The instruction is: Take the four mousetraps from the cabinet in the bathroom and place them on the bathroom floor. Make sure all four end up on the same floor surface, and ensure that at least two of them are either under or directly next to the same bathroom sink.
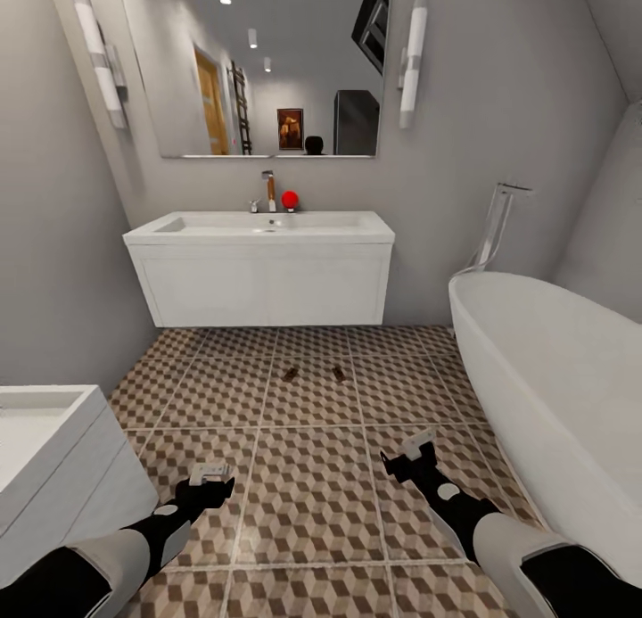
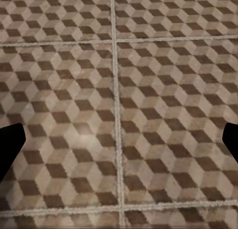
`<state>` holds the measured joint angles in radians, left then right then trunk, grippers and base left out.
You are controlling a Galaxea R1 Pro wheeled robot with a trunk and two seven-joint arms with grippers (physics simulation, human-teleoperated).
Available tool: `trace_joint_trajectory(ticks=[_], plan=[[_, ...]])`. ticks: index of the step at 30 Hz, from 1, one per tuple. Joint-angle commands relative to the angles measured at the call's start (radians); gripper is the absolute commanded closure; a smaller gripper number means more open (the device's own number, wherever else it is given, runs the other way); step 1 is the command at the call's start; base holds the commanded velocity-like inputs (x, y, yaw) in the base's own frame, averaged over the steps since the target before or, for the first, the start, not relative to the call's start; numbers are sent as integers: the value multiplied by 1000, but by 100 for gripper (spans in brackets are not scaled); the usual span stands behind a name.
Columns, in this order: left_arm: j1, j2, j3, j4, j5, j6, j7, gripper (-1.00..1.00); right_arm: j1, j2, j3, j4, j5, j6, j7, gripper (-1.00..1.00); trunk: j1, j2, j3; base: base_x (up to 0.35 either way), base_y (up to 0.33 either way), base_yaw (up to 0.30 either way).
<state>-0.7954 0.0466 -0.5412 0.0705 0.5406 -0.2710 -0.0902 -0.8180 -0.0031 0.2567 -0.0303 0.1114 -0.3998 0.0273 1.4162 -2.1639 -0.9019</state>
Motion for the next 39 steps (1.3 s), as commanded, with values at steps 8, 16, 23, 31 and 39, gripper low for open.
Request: trace_joint_trajectory(ticks=[8,16,23,31,39], plan=[[48,5,-6,5,11,-13,-8,-100,79,0,-7,3,9,-24,2,-100,-31,56,37,0,0,0],[84,11,-6,6,12,-101,-9,-100,130,0,-8,5,8,-66,2,-100,-62,112,75,0,0,0],[105,16,-6,6,12,-118,-10,-100,158,1,-8,7,-1,-88,2,-100,-88,161,109,0,0,0],[116,16,-6,8,12,-120,-9,-100,190,0,-8,7,-13,-104,2,-100,-119,217,147,0,0,0],[127,17,-6,9,12,-121,-9,-100,213,-1,-8,7,-15,-126,2,-100,-150,273,185,0,0,0]])
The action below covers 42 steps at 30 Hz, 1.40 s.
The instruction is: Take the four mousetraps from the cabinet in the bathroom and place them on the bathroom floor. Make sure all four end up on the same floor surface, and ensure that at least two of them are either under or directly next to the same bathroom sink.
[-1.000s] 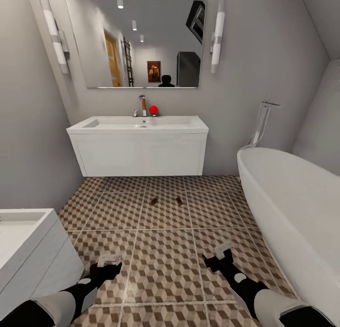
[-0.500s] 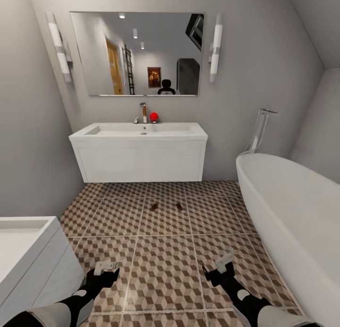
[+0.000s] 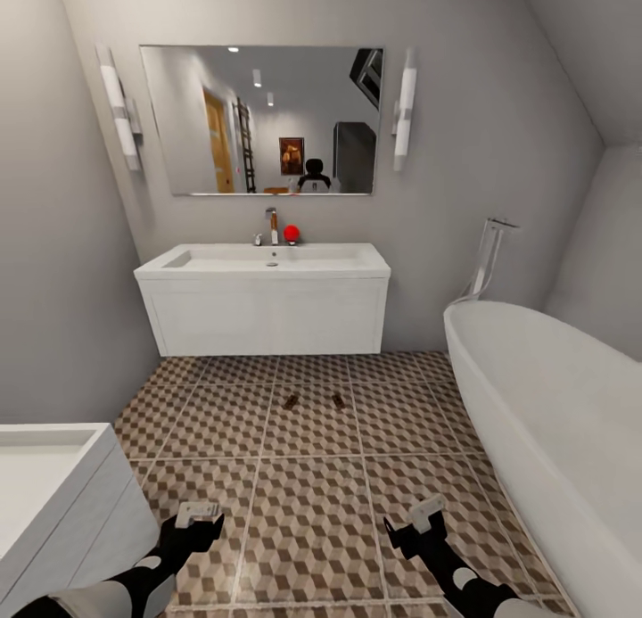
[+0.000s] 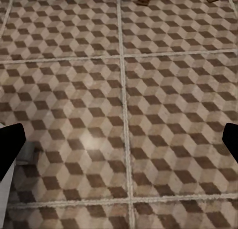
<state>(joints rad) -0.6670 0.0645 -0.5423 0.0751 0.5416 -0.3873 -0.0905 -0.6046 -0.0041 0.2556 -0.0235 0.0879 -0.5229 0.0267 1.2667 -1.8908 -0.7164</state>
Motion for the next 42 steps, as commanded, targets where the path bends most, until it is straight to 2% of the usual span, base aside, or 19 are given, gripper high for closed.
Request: trace_joint_trajectory(ticks=[1,11,21,30,42], plan=[[0,0,-5,4,11,-5,-9,-100,1,0,-7,1,9,-3,2,-100,-4,7,4,0,0,0],[19,4,-5,4,11,-5,-8,-100,24,-9,-7,1,-9,-27,2,-100,-42,77,52,0,0,0],[69,16,-5,5,11,-5,-6,-100,32,-22,-7,2,-24,-58,-11,-100,-81,147,99,0,0,0],[79,17,-5,5,11,-5,-4,-100,32,-25,-7,2,-26,-57,-37,-100,-115,210,142,0,0,0],[81,16,-5,5,11,-3,-3,-100,32,-23,-7,2,-33,-57,-40,-100,-161,294,199,0,0,0]])
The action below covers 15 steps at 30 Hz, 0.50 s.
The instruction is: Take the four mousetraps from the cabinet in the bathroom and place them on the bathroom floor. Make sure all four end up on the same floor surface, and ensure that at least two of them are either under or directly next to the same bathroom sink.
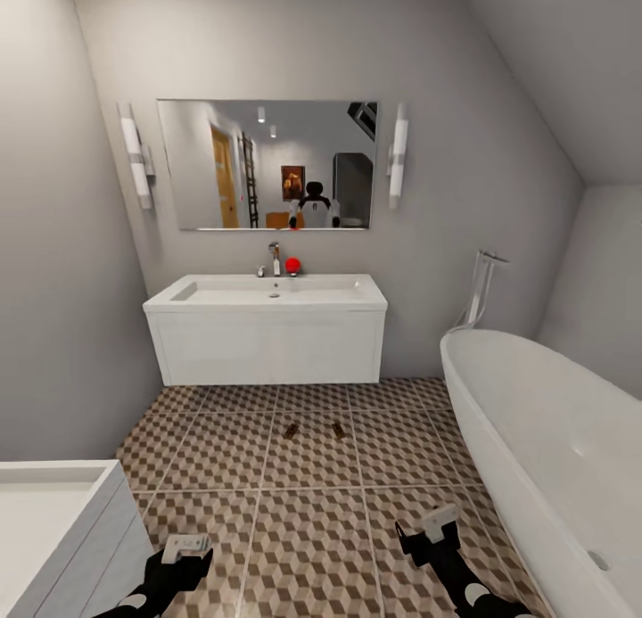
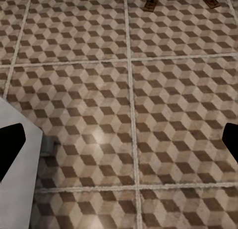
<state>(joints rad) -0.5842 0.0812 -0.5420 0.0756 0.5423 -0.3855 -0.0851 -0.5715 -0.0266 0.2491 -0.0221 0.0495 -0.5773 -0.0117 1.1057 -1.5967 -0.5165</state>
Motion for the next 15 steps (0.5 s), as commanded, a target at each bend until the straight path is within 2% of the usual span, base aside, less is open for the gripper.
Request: trace_joint_trajectory(ticks=[1,15], plan=[[-1,-1,-5,4,11,-5,-9,-100,-1,0,-1,1,4,-3,-1,-100,-4,7,4,0,0,0],[0,-3,-6,4,11,-4,-8,-100,-1,5,-1,1,-2,-3,-2,-100,-58,105,70,0,0,0]])
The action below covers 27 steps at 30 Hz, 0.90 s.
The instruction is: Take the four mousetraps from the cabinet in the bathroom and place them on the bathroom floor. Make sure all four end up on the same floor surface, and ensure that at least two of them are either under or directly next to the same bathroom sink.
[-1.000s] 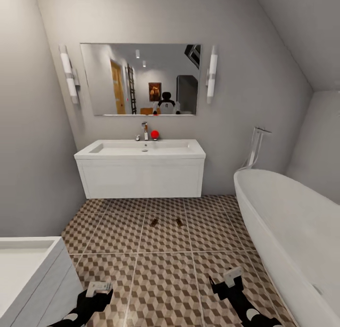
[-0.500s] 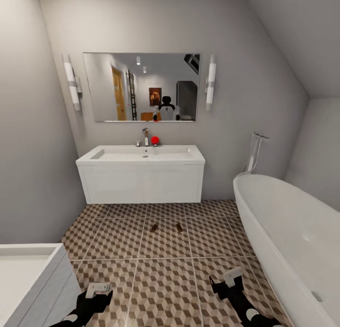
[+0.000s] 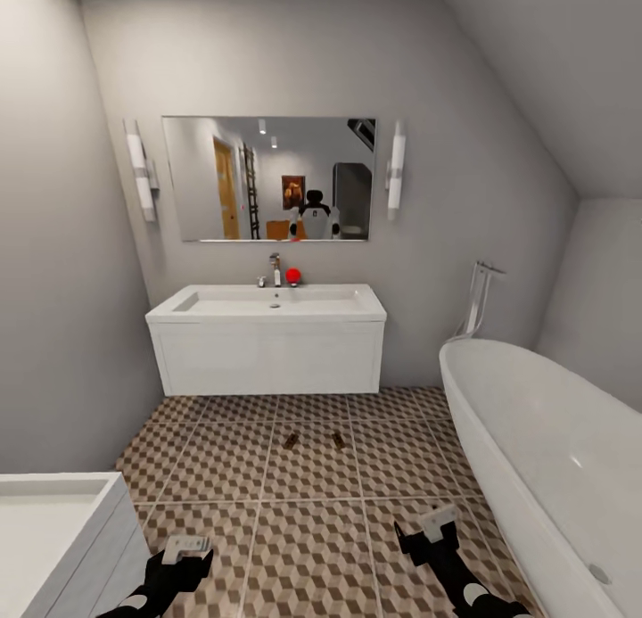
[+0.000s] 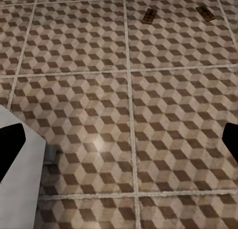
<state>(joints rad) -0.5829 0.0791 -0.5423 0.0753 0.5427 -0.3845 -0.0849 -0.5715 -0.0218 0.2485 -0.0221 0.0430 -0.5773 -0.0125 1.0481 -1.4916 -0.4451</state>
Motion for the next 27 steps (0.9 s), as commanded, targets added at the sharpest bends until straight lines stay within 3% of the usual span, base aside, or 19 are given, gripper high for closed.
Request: trace_joint_trajectory(ticks=[1,15,27], plan=[[-2,-1,-5,4,11,-5,-9,-100,-1,0,0,1,4,-3,-1,-100,-4,7,4,0,0,0],[-2,-3,-5,3,10,-5,-9,-100,-1,1,0,1,4,-1,-1,-100,-58,105,70,0,0,0],[-2,-6,-5,3,11,-2,-7,-100,-1,2,0,1,3,3,-4,-100,-58,105,85,0,0,0]])
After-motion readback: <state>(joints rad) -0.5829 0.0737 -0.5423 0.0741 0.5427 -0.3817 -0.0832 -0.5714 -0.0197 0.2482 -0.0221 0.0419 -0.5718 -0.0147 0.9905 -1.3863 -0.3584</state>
